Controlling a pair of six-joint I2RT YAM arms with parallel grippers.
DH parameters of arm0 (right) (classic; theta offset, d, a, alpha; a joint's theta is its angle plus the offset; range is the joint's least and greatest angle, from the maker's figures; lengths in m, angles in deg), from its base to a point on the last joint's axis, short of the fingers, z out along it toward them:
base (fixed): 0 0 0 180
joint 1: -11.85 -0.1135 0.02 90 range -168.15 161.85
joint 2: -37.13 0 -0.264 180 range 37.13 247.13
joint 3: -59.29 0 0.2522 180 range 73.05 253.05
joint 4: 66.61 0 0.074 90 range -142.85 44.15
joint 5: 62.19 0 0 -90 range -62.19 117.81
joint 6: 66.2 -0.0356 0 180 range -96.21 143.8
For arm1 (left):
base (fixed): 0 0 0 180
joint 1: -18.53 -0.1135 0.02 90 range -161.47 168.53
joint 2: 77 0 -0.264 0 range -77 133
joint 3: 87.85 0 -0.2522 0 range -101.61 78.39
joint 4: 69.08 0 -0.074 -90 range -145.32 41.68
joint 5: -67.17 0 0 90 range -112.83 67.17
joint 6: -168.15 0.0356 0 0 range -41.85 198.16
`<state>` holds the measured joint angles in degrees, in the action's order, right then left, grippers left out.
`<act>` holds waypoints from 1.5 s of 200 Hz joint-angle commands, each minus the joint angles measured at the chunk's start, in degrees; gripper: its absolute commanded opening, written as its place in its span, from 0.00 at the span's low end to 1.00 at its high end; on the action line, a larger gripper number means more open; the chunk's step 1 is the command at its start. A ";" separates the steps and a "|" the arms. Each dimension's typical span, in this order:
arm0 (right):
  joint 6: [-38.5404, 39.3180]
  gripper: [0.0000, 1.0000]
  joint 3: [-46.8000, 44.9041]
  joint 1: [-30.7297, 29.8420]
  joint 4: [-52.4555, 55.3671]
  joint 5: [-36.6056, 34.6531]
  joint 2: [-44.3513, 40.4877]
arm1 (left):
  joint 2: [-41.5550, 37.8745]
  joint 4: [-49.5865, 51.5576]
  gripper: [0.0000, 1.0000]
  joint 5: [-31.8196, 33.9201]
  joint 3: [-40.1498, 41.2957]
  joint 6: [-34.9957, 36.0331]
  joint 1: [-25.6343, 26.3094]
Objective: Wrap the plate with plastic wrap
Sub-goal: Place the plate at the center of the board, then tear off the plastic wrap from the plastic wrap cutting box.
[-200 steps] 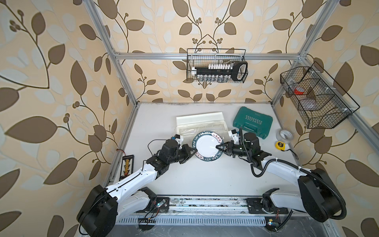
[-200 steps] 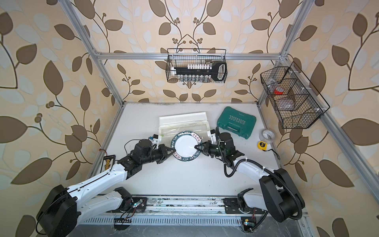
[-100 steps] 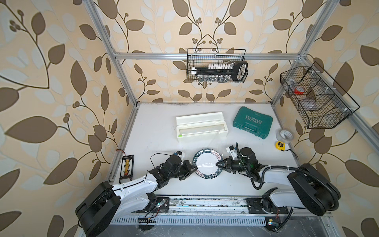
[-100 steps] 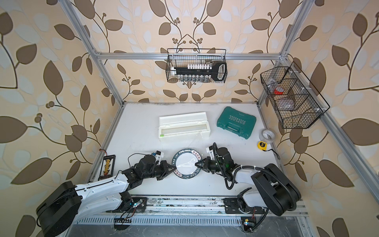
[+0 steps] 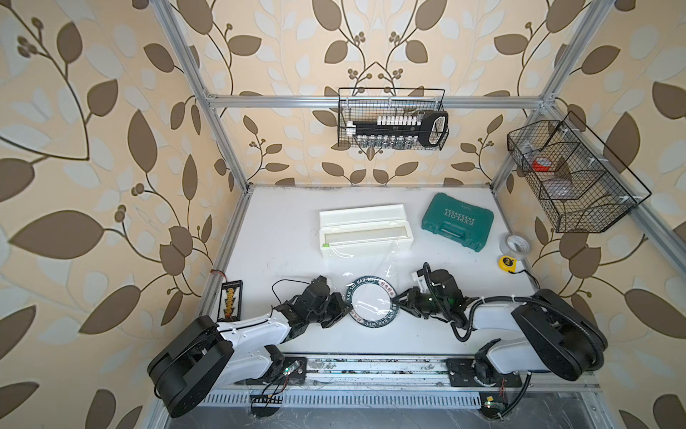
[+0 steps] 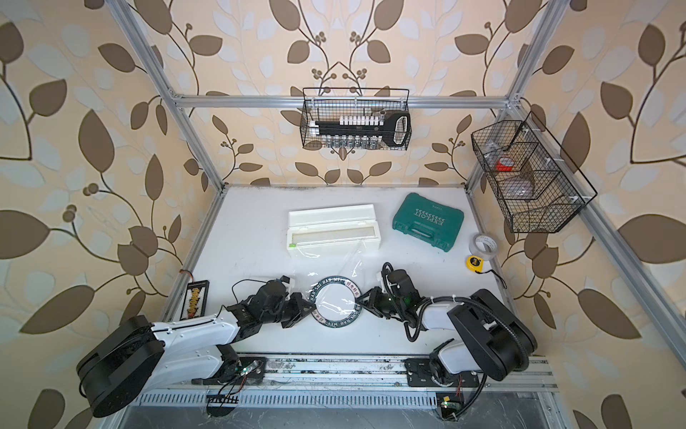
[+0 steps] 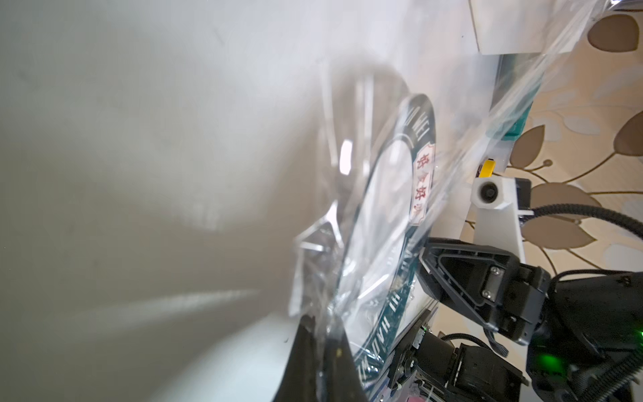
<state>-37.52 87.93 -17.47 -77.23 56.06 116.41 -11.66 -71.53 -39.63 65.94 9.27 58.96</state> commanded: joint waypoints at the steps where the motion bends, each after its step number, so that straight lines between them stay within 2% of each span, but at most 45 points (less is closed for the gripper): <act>1: 3.84 0.42 2.55 1.05 12.66 -5.99 -2.54 | 1.38 5.70 0.00 1.64 0.85 2.77 -0.21; 26: 8.80 0.57 6.93 3.13 21.73 -8.23 -4.52 | 4.23 3.95 0.00 0.71 -0.21 4.66 -0.17; 60: 16.19 0.60 13.25 7.99 27.70 -9.41 -4.39 | 8.78 7.14 0.02 0.43 -2.87 5.45 -0.22; 113: 21.31 0.60 24.31 8.46 30.87 -12.72 -1.44 | 3.52 18.81 0.22 2.15 -3.90 4.17 -0.21; 133: 21.44 0.60 28.13 8.45 30.15 -13.00 0.47 | 1.45 22.25 0.41 1.84 -5.67 6.30 -0.26; 146: 21.61 0.60 30.63 8.39 28.87 -12.08 1.78 | -0.07 28.40 0.49 1.76 -8.75 9.06 -1.07; 160: 23.51 0.60 34.49 7.99 28.28 -10.76 3.79 | -2.81 36.33 0.58 1.76 -13.39 12.28 -3.25; 170: 26.82 0.60 37.73 7.17 28.88 -10.29 5.51 | -4.70 42.65 0.67 1.71 -17.57 15.10 -6.17; 186: 33.27 0.60 42.20 5.32 29.65 -10.75 8.15 | -6.76 50.45 0.74 1.63 -24.51 20.20 -13.19; 198: 37.65 0.59 44.92 4.04 28.94 -9.64 10.06 | -6.46 52.46 0.77 1.44 -29.48 25.11 -18.54; 224: 46.89 0.58 54.19 -0.67 29.64 -8.18 15.70 | 2.04 50.05 0.78 -1.80 -39.24 32.13 -29.46; 243: 55.48 0.58 61.52 -5.80 31.81 -9.68 21.43 | 12.88 49.18 0.75 -2.71 -47.06 36.22 -33.09; 266: 60.99 0.56 70.91 -9.25 36.32 -11.29 28.16 | 24.04 50.08 0.71 -4.65 -56.63 40.36 -34.34; 285: 65.14 0.55 75.43 -10.14 35.96 -10.51 31.81 | 28.27 48.51 0.71 -2.48 -58.79 43.43 -34.44; 300: 70.36 0.55 78.91 -12.49 37.67 -8.87 35.13 | 31.40 48.28 0.70 -3.51 -59.94 45.82 -34.94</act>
<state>21.88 161.82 -28.46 -43.81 45.73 147.60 17.65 -24.80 -41.88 8.91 48.03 24.47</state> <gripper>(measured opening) 0.553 0.706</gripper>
